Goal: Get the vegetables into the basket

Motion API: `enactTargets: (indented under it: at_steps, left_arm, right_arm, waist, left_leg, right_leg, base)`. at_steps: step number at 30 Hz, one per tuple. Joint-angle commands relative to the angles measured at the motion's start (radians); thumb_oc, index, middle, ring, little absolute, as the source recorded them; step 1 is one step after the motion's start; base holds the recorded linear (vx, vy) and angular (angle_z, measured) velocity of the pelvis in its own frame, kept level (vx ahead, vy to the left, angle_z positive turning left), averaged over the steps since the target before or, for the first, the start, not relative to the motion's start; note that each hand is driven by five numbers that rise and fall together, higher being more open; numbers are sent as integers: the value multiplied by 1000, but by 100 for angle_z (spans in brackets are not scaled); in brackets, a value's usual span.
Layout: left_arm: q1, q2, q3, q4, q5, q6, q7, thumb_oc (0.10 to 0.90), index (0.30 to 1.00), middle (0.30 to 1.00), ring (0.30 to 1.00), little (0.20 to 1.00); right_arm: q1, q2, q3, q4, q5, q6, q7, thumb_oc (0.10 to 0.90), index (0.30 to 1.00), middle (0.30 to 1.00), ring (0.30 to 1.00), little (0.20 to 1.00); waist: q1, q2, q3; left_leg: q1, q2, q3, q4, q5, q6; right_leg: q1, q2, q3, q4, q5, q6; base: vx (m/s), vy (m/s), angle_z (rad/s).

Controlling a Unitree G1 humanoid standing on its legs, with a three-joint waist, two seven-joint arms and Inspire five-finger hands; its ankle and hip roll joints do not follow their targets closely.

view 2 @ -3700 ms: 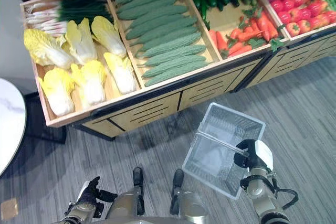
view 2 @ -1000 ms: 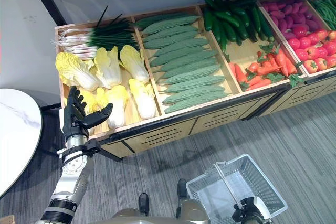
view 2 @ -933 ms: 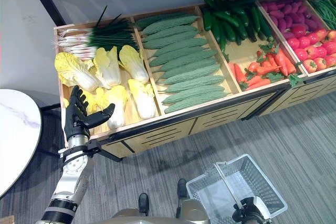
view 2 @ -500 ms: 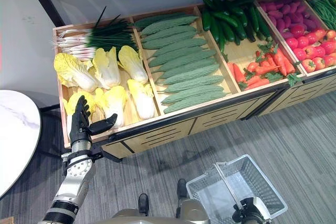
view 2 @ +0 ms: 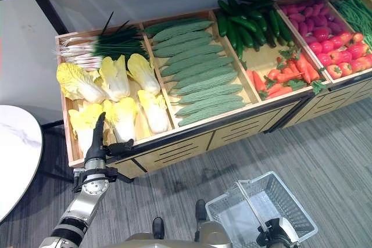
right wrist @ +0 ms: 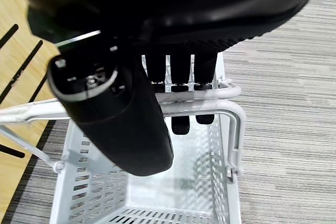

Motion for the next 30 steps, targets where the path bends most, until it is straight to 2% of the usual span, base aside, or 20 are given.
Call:
enactTargets:
  at_steps: [1,5,7,8,22,27,30]
  left_arm:
    - [-82,62,17,76,103,23,38,900,1000,1000,1000,1000]
    - [-106,60,15,156,155,47,70,900,1000,1000,1000,1000]
    - [-115,52,28,192,153,51,98,580,553,553,553,553]
    - [-120,45,46,214,129,45,126,400,300,300,300,300]
    - [-129,43,140,209,48,23,239,400,300,300,300,300]
    - [-136,50,161,138,60,11,272,400,300,300,300,300]
    - [-140,59,181,26,87,0,293,400,300,300,300,300]
  right_arm:
    - [-17,-31,43,14,-15,-7,-30,400,300,300,300,300]
    - [-20,-29,52,12,-20,-11,-27,400,300,300,300,300]
    - [-20,-28,57,16,-24,-11,-25,400,300,300,300,300]
    - [-15,-21,63,14,-26,-10,-25,400,300,300,300,300]
    - [-2,-7,68,31,-24,-12,-27,400,300,300,300,300]
    - [0,-5,69,33,-27,-14,-27,400,300,300,300,300]
    - [6,1,74,22,-33,-18,-28,400,300,300,300,300]
  waist:
    - [-10,-60,-55]
    - [-14,-63,-59]
    - [-16,-64,-59]
    - [-18,-66,-58]
    - [-21,-72,-66]
    - [-21,-75,-65]
    - [-20,-78,-62]
  left_leg:
    - [-37,102,-6,-3,16,-90]
    - [-35,104,-1,-3,15,-92]
    - [-35,104,-1,-3,15,-93]
    - [-34,104,0,-3,15,-93]
    - [-21,100,7,-3,7,-94]
    - [-20,99,6,-3,4,-93]
    - [-19,100,5,-3,3,-93]
  right_leg:
    - [52,-74,14,6,-32,83]
    - [51,-70,16,6,-33,82]
    - [51,-69,16,6,-34,82]
    - [51,-68,17,6,-34,81]
    - [61,-71,24,6,-39,83]
    - [63,-73,22,6,-41,83]
    - [63,-74,23,6,-41,84]
  base:
    - [21,-11,-11]
    - [20,-7,-8]
    - [26,3,-6]
    - [13,6,-6]
    - [5,3,-2]
    - [3,4,-2]
    - [0,0,0]
